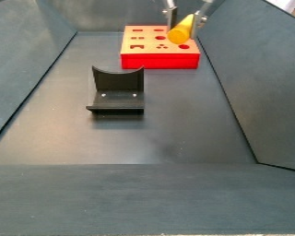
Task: Pick up the oval object. Move up. Place the oval object on the fixture. Regrasp the oval object. Move to above the board. Insert the oval object.
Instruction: Place the oval object on the fixture.
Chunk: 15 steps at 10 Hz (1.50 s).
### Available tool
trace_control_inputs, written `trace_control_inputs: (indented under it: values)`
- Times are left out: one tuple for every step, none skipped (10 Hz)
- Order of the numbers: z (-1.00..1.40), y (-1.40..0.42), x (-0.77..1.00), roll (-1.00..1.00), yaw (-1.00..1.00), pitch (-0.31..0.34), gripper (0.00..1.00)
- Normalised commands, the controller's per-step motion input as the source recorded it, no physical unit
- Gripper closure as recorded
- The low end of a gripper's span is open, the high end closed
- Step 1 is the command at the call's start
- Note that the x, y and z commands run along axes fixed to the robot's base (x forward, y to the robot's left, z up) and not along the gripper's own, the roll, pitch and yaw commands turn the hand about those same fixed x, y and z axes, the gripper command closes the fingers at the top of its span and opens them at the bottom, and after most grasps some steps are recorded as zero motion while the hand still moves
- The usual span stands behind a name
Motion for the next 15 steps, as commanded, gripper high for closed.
trace_control_inputs:
  values:
    - [-0.13, -0.68, 0.94, -0.07, 1.00, 0.100, 1.00]
    - [-0.08, -0.43, 0.84, -0.08, 1.00, 0.107, 1.00]
    - [-0.04, -0.13, 0.69, -0.09, 1.00, 0.137, 1.00]
    - [-0.02, -0.08, 0.57, -0.12, 0.98, 0.178, 1.00]
    - [-0.01, -0.07, 0.46, -0.11, 0.73, 0.186, 1.00]
    - [0.00, -0.04, 0.35, -0.10, 0.49, 0.185, 1.00]
    - [0.00, -0.02, 0.26, -0.10, 0.31, 0.172, 1.00]
    - [0.15, 0.74, 1.00, -1.00, 0.07, 0.107, 1.00]
    - [0.15, 0.79, 1.00, -1.00, 0.02, 0.109, 1.00]
    - [0.12, 0.73, 0.96, -1.00, 0.00, 0.117, 1.00]
    - [0.04, 0.50, 0.86, -1.00, -0.01, 0.134, 1.00]
    - [0.02, 0.33, 0.79, -1.00, -0.03, 0.150, 1.00]
    - [0.01, 0.17, 0.73, -1.00, -0.04, 0.163, 1.00]
    - [0.00, 0.09, 0.66, -1.00, -0.06, 0.176, 1.00]
    - [0.00, 0.08, 0.57, -0.94, -0.08, 0.182, 1.00]
